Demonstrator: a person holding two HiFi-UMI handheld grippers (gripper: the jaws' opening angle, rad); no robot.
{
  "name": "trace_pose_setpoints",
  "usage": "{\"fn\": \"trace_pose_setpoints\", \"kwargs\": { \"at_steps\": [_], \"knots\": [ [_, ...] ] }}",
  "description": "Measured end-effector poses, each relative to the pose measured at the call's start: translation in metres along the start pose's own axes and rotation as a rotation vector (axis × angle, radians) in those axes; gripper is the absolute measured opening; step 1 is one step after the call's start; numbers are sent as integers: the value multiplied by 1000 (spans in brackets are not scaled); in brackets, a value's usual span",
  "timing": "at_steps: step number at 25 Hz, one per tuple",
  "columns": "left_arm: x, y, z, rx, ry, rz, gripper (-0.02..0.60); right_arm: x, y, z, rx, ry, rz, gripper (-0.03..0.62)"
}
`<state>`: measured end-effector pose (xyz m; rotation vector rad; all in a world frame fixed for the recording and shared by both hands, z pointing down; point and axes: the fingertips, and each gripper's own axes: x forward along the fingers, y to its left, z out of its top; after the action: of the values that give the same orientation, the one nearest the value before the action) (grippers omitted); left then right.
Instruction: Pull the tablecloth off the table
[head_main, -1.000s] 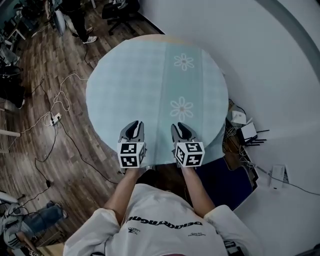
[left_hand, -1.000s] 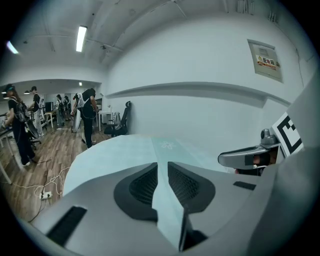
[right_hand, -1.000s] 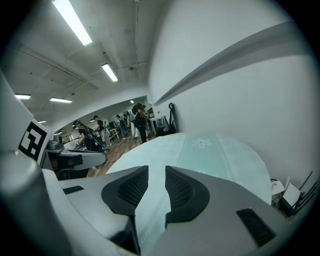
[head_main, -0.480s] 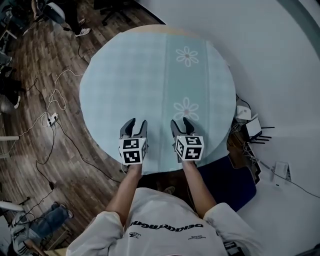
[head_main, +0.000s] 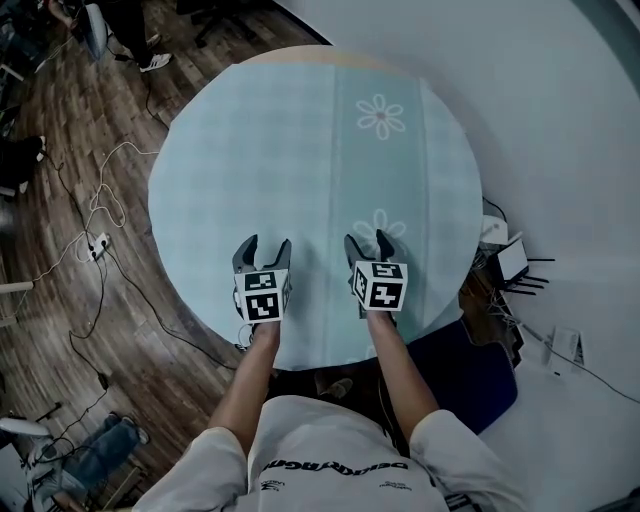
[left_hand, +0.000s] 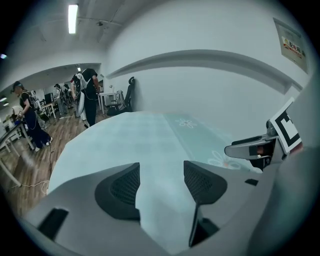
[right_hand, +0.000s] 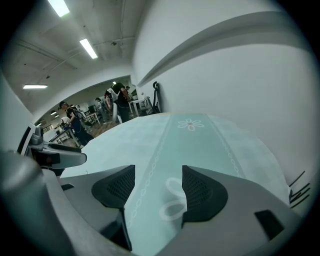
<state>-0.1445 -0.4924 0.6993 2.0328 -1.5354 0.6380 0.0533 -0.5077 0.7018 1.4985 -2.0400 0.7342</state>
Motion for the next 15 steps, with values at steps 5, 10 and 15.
{"fn": "trace_pose_setpoints", "kwargs": {
  "at_steps": [5, 10, 15],
  "knots": [
    [33, 7, -9, 7, 43, 1, 287, 28, -15, -6, -14, 37, -17, 293],
    [58, 20, -24, -4, 103, -2, 310, 55, -29, -20, -32, 113, -45, 293],
    [90, 42, -40, 4, 142, 20, 311, 75, -45, -29, -11, 139, -77, 293]
  ]
}}
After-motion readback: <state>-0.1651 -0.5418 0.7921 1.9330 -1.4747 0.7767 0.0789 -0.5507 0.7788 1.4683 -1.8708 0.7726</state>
